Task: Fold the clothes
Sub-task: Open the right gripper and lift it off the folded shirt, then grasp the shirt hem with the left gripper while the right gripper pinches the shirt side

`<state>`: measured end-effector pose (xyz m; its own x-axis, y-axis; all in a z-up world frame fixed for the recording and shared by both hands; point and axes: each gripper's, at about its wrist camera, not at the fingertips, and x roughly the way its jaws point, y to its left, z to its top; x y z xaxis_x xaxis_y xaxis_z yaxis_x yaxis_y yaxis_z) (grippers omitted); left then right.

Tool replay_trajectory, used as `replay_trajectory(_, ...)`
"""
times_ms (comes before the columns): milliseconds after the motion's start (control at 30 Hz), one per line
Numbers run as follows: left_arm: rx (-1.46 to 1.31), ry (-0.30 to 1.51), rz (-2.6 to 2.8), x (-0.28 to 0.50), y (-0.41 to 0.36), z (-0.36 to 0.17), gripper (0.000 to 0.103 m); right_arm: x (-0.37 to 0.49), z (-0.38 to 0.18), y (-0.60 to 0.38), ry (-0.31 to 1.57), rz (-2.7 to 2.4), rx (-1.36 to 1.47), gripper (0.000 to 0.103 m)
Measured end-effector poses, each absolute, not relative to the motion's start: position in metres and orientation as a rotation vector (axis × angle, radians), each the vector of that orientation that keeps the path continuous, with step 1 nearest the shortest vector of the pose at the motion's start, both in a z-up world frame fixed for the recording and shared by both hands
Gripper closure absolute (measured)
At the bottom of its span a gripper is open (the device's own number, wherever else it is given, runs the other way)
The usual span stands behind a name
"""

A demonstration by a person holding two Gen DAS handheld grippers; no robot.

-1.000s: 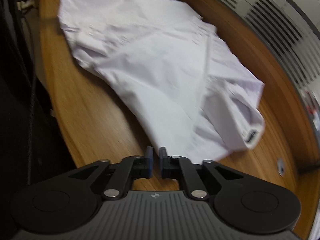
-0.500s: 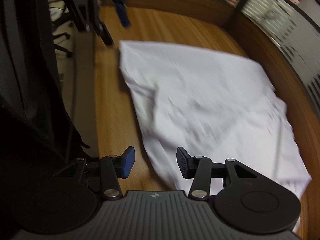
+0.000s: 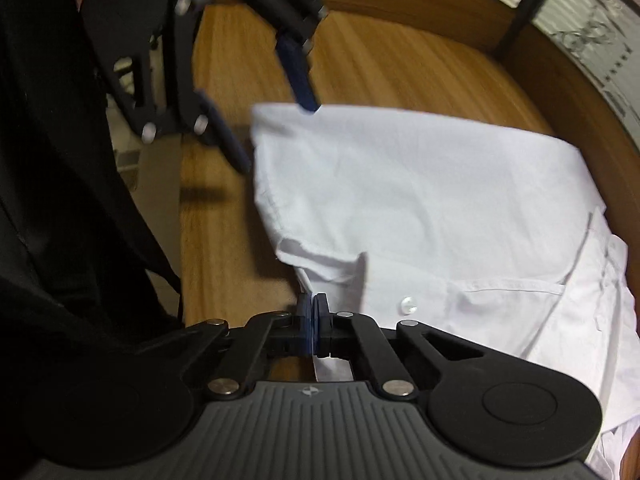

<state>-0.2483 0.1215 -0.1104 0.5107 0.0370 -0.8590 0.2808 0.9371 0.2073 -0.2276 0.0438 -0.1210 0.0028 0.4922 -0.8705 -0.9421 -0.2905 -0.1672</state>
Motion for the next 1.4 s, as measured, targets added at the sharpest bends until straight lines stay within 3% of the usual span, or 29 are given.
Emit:
replay_trajectory(167,0.417,0.976,-0.153,-0.244,0.118,-0.116,0.041,-0.216,-0.092,0.041,0.606,1.516,-0.971,0.102)
replay_trajectory(200,0.443,0.956,-0.138,-0.244,0.117,-0.116,0.058,-0.214,-0.087,0.04,0.609,1.507,-0.954,0.102)
replay_trajectory(233,0.467,0.936,-0.117,-0.243,0.117,-0.116,0.083,-0.212,-0.082,0.039,0.612,1.498,-0.937,0.102)
replay_trajectory(300,0.464,0.906,-0.088,-0.239,0.12,-0.112,0.098,-0.208,-0.072,0.037,0.618,1.479,-0.903,0.102)
replay_trajectory(367,0.45,0.883,-0.073,-0.235,0.124,-0.104,0.098,-0.204,-0.064,0.031,0.624,1.45,-0.877,0.101)
replay_trajectory(400,0.452,0.875,-0.072,-0.234,0.125,-0.1,0.098,-0.201,-0.063,0.023,0.623,1.431,-0.865,0.095)
replay_trajectory(467,0.451,0.86,-0.074,-0.23,0.126,-0.093,0.098,-0.194,-0.063,0.003,0.631,1.386,-0.859,0.067)
replay_trajectory(500,0.444,0.857,-0.078,-0.227,0.127,-0.09,0.098,-0.19,-0.064,-0.007,0.639,1.36,-0.865,0.062)
replay_trajectory(633,0.408,0.848,-0.071,-0.218,0.129,-0.077,0.098,-0.177,-0.079,-0.048,0.691,1.256,-0.959,0.05)
replay_trajectory(767,0.346,0.843,-0.059,-0.208,0.136,-0.066,0.098,-0.175,-0.103,-0.059,0.682,1.177,-1.073,0.048)
replay_trajectory(833,0.315,0.84,-0.055,-0.206,0.14,-0.061,0.098,-0.175,-0.115,-0.058,0.653,1.132,-1.126,0.048)
replay_trajectory(900,0.288,0.837,-0.054,-0.205,0.143,-0.056,0.098,-0.175,-0.123,-0.053,0.619,1.105,-1.151,0.056)
replay_trajectory(933,0.279,0.836,-0.056,-0.206,0.145,-0.054,0.098,-0.173,-0.125,-0.051,0.619,1.095,-1.156,0.081)
replay_trajectory(967,0.275,0.837,-0.059,-0.207,0.147,-0.052,0.098,-0.172,-0.124,-0.054,0.625,1.087,-1.15,0.094)
replay_trajectory(1067,0.256,0.848,-0.077,-0.215,0.153,-0.051,0.098,-0.173,-0.112,-0.056,0.658,1.066,-1.097,0.099)
replay_trajectory(1400,0.162,0.858,-0.091,-0.216,0.174,-0.047,0.098,-0.17,-0.065,-0.057,0.719,1.077,-1.068,0.1)
